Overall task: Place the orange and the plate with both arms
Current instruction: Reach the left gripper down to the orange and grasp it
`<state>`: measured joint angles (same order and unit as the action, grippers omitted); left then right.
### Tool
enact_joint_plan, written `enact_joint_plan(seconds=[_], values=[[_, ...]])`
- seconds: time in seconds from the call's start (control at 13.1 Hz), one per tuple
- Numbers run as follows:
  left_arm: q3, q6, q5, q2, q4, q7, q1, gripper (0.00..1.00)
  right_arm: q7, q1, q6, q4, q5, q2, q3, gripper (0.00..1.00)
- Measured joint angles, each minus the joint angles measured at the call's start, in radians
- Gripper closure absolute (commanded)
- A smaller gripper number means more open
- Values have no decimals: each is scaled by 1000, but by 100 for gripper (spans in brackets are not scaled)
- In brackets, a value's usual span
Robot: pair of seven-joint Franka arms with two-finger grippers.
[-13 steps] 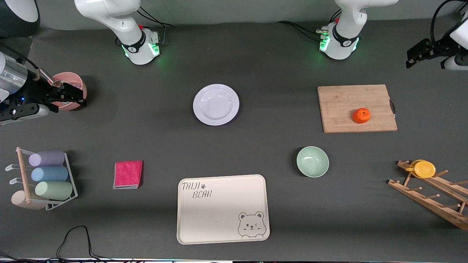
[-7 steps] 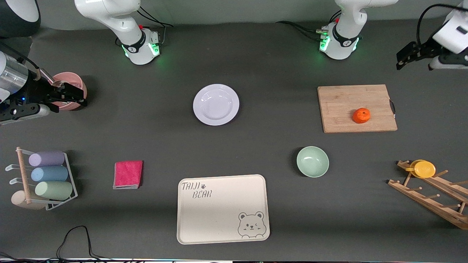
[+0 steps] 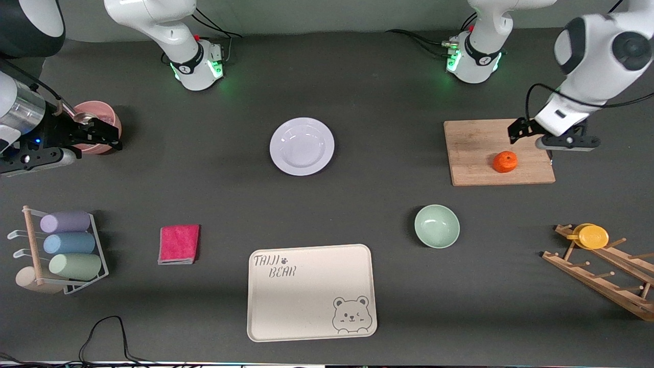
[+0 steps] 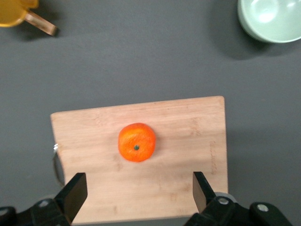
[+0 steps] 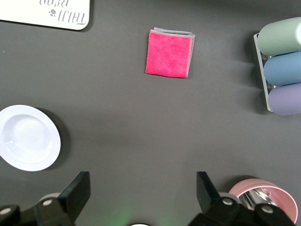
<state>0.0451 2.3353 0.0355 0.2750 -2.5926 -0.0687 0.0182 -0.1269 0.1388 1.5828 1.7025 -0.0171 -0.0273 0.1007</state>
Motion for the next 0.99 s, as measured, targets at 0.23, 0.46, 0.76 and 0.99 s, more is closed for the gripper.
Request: enact_joint_plan(seconds=[0.23, 0.46, 0.76, 0.99], values=[[2, 251, 1, -114, -108, -5, -19, 0, 0, 8, 0, 0, -1, 1, -1, 0], [2, 352, 2, -204, -121, -10, -29, 0, 1, 19, 0, -1, -2, 1, -4, 0], [2, 436, 2, -296, -122, -10, -31, 0, 1, 20, 0, -1, -10, 1, -4, 0], [2, 457, 2, -345, -122, -11, -31, 0, 1, 20, -31, 0, -11, 3, -4, 0]])
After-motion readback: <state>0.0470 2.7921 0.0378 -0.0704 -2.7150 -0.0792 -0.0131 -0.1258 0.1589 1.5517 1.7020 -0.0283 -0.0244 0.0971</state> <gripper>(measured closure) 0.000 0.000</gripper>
